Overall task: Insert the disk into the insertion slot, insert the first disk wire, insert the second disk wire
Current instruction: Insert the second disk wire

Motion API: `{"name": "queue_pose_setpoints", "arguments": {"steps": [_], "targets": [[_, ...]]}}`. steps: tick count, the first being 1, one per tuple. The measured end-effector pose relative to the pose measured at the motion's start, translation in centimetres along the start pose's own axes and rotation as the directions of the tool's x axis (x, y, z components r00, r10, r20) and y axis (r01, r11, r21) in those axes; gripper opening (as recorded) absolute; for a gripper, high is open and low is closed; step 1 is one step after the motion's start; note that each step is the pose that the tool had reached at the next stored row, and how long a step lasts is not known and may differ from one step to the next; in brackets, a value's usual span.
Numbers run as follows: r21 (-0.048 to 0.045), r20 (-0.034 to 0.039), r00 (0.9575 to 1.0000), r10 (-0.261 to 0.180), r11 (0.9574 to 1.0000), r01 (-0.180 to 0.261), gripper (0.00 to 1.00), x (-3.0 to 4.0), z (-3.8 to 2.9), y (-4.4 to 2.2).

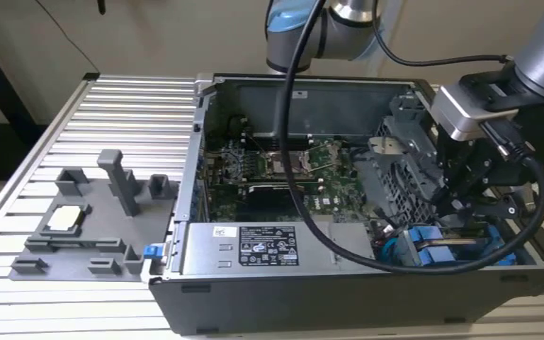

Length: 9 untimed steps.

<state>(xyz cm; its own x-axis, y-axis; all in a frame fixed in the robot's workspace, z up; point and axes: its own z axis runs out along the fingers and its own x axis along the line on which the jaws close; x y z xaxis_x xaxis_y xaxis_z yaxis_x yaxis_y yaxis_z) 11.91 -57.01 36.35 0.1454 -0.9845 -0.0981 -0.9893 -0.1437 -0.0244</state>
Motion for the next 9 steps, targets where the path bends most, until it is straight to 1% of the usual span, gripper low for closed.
{"name": "queue_pose_setpoints", "arguments": {"steps": [2, 4, 7, 9], "targets": [[0.0006, 0.0014, 1.0000, 0.002, 1.0000, -0.002, 0.16, 0.33, 0.02, 0.03], [0.0018, 0.0043, 0.9999, 0.009, 1.0000, -0.009, 0.16, 0.46, 0.25, -0.02], [0.0039, 0.0123, 0.9997, 0.021, 0.9998, -0.021, 0.16, 0.57, 0.63, -0.22], [0.0046, 0.0146, 0.9996, 0.025, 0.9997, -0.025, 0.16, 0.64, 0.77, -0.51]]}}
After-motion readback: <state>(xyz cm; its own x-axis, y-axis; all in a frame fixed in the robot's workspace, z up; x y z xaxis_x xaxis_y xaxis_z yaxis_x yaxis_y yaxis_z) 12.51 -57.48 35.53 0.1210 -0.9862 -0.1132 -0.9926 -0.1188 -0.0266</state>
